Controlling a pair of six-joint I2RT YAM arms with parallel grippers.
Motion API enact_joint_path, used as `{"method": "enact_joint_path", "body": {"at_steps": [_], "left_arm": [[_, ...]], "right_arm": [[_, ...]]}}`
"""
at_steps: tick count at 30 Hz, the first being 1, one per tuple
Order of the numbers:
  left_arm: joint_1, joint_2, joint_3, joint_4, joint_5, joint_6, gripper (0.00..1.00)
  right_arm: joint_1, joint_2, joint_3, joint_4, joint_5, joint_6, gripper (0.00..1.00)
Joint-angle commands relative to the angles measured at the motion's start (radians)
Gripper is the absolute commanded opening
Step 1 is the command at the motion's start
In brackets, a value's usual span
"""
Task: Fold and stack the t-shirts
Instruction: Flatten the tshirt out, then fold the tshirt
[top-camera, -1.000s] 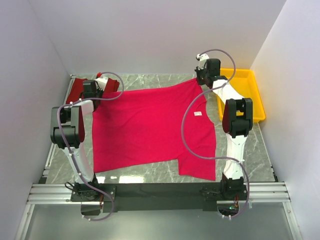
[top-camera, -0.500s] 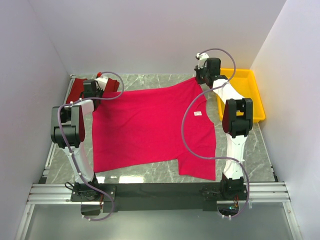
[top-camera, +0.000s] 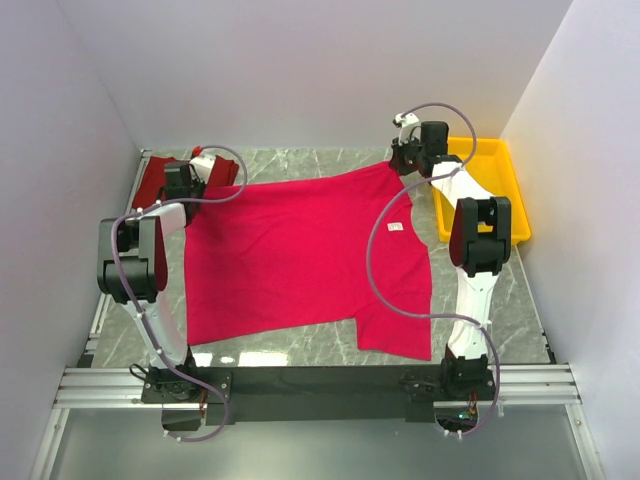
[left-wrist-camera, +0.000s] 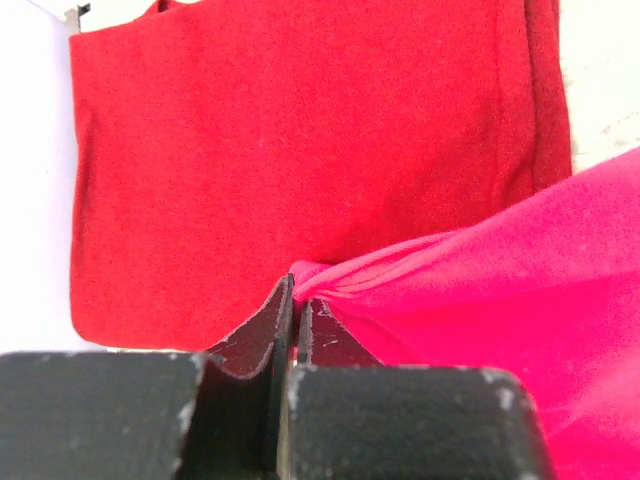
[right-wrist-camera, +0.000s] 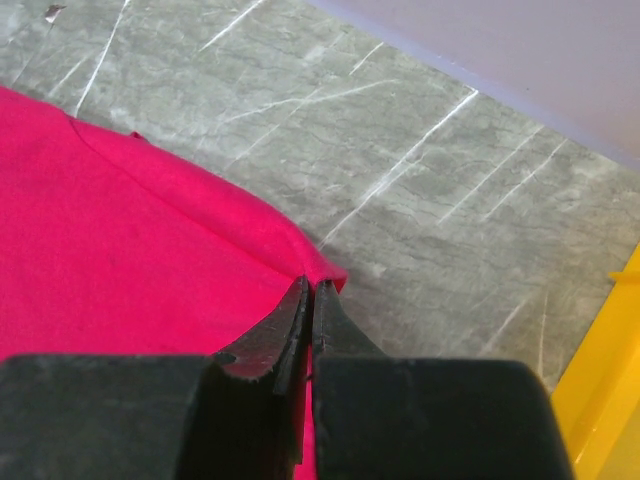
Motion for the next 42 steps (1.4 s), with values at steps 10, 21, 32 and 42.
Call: {"method": "enact_joint_path", "body": {"at_steps": [10,21,32,42], "left_arm": [[0.013,-0.046,0.016,-0.024,0.009,-0.037,0.01],[0.015,-0.059,0.001,-0.021,0.005,-0.037,0.01],[0.013,-0.081,-0.022,-0.016,0.002,-0.037,0.01],[0.013,-0.102,-0.04,-0.015,0.008,-0.036,0.01]], "right_arm": [[-0.038,-0.067,-0.014,-0.023,-0.119,-0.083,0.0],[-0.055,-0.075,-0.034,-0.035,-0.153,-0.095,0.0],[-0.057,-0.076,-0.028,-0.06,-0.175,-0.098,0.0],[-0.055,-0.089,-0.036,-0.086,-0.193,-0.124,0.0]]}}
